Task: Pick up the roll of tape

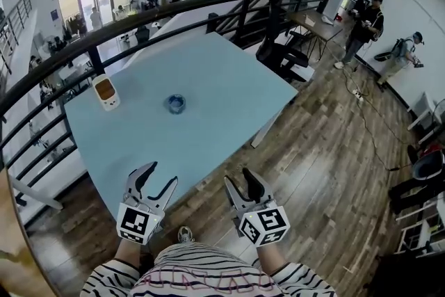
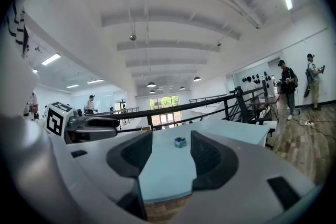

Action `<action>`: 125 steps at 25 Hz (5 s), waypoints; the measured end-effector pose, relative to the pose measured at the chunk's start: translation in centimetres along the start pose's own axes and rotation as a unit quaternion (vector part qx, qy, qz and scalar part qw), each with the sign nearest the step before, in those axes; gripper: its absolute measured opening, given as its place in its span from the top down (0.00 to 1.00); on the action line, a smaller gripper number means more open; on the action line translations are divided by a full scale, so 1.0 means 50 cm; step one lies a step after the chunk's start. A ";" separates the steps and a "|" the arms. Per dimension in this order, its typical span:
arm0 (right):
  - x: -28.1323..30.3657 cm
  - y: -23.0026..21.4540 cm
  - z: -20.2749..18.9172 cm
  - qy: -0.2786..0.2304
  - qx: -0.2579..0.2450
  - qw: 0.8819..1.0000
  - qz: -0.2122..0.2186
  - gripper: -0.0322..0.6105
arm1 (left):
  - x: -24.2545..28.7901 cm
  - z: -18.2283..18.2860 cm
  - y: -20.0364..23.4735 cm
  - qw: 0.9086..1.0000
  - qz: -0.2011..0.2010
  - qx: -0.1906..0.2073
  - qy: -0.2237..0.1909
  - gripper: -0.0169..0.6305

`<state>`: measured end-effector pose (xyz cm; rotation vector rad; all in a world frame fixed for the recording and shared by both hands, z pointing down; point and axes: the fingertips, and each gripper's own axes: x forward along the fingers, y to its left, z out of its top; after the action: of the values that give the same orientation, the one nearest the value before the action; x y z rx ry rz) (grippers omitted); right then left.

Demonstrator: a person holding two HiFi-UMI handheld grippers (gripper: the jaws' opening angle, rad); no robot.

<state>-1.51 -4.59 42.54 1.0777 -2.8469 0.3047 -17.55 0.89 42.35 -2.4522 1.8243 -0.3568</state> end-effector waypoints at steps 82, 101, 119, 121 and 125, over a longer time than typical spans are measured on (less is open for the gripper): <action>0.254 -0.460 -0.088 0.092 0.078 0.987 -0.106 0.61 | 0.741 -0.552 0.302 0.813 -0.182 0.176 0.525 0.82; 0.203 -0.377 -0.099 0.080 0.079 0.987 -0.110 0.61 | 0.689 -0.312 0.219 0.934 -0.126 0.150 0.299 0.85; 0.120 -0.261 -0.110 0.059 0.071 0.987 -0.135 0.63 | 0.425 -0.138 0.118 0.985 -0.104 0.057 0.126 0.85; 0.113 -0.251 -0.109 0.055 0.067 0.987 -0.136 0.71 | 0.392 -0.126 0.109 0.988 -0.100 0.045 0.110 0.85; 0.106 -0.215 -0.105 0.048 0.054 0.989 -0.133 0.82 | 0.323 -0.100 0.096 0.992 -0.098 0.030 0.079 0.85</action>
<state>1.67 -14.79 50.12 1.4025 -2.5889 0.4781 -18.79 -15.46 48.68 -2.6349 1.6013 -0.6249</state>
